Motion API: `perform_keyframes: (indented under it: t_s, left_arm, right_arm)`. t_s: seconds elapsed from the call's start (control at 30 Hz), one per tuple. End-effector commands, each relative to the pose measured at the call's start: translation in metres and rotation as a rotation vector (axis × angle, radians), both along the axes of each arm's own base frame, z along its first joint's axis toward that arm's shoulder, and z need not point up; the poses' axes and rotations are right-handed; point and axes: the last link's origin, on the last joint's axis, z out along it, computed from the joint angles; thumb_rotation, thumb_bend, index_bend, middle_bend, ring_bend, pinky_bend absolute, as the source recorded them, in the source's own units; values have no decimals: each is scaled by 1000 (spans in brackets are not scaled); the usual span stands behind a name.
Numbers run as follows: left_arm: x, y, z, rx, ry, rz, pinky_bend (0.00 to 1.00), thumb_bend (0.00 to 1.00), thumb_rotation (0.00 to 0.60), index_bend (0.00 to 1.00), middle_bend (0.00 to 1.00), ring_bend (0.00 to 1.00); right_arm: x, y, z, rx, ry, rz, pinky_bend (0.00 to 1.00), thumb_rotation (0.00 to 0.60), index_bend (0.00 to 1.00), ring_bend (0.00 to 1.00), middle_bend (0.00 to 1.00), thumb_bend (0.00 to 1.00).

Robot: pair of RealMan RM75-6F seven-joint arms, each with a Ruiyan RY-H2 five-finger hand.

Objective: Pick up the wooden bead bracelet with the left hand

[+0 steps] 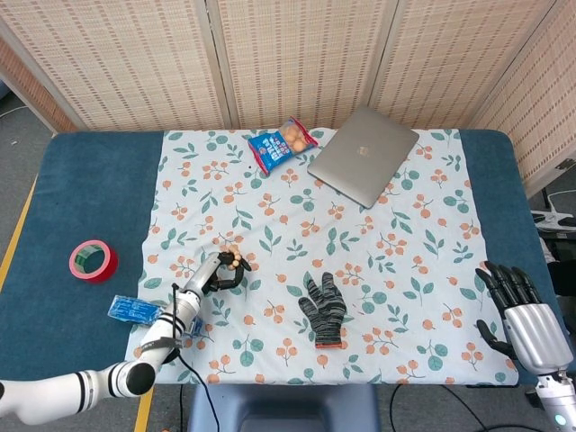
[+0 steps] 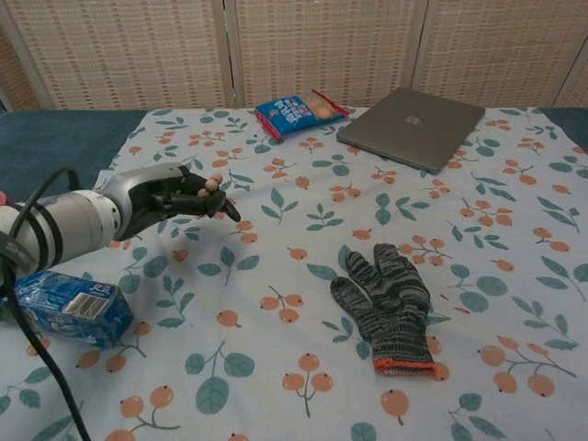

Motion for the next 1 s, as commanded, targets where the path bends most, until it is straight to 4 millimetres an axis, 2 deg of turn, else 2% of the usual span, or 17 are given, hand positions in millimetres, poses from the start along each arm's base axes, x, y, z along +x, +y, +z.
perform_keyframes:
  t_s: [0.03,0.2,0.3,0.5,0.6,0.67,0.7,0.73,0.77,0.83,0.87,0.93,1.0]
  left_arm:
    - [-11,-16,-24,162,247,-176,0,986,600,604,391,116]
    - [-16,-24,-42,259,409,-312,0,948,600,529,372,110]
    - [-18,-27,-51,261,452,-340,0,882,600,478,347,96]
    - [-21,-30,-62,213,474,-324,0,755,600,470,314,68]
    - [-22,-30,-63,214,487,-316,0,633,600,470,301,57]
    - [-22,-30,-63,223,490,-309,0,470,594,463,285,54]
    - [-21,-30,-63,225,490,-308,0,428,566,459,279,53]
    - [-14,-29,-59,256,439,-313,0,375,483,449,267,47]
    - [-14,-29,-57,269,433,-326,0,352,415,442,259,41]
    - [-14,-28,-55,271,424,-340,0,293,231,400,209,12]
    - [-15,-28,-55,264,425,-342,0,274,188,373,176,4]
    - [-16,-27,-55,241,429,-343,0,252,150,308,106,0]
    - [-17,-26,-55,201,438,-342,0,241,139,241,46,0]
  right_arm:
    - [0,0,0,0,-1,2,0,599,0,0,0,299]
    - [0,1,1,3,-6,5,0,600,0,0,0,299]
    - [0,1,2,1,-10,7,0,599,0,0,0,298]
    - [0,1,4,-2,-15,9,0,599,0,0,0,298]
    - [0,1,4,-2,-16,9,0,599,0,0,0,298]
    - [0,1,4,-2,-13,7,0,599,0,0,0,299]
    - [0,1,4,-1,-13,7,0,598,0,0,0,299]
    - [0,1,4,0,-13,6,0,598,0,0,0,298]
    - [0,1,4,1,-13,6,0,598,0,0,0,298]
    - [0,1,4,2,-11,4,0,599,0,0,0,298]
    - [0,1,3,3,-11,4,0,599,0,0,0,299]
    - [0,1,3,4,-9,2,0,599,0,0,0,298]
    - [0,1,3,3,-9,2,0,599,0,0,0,299]
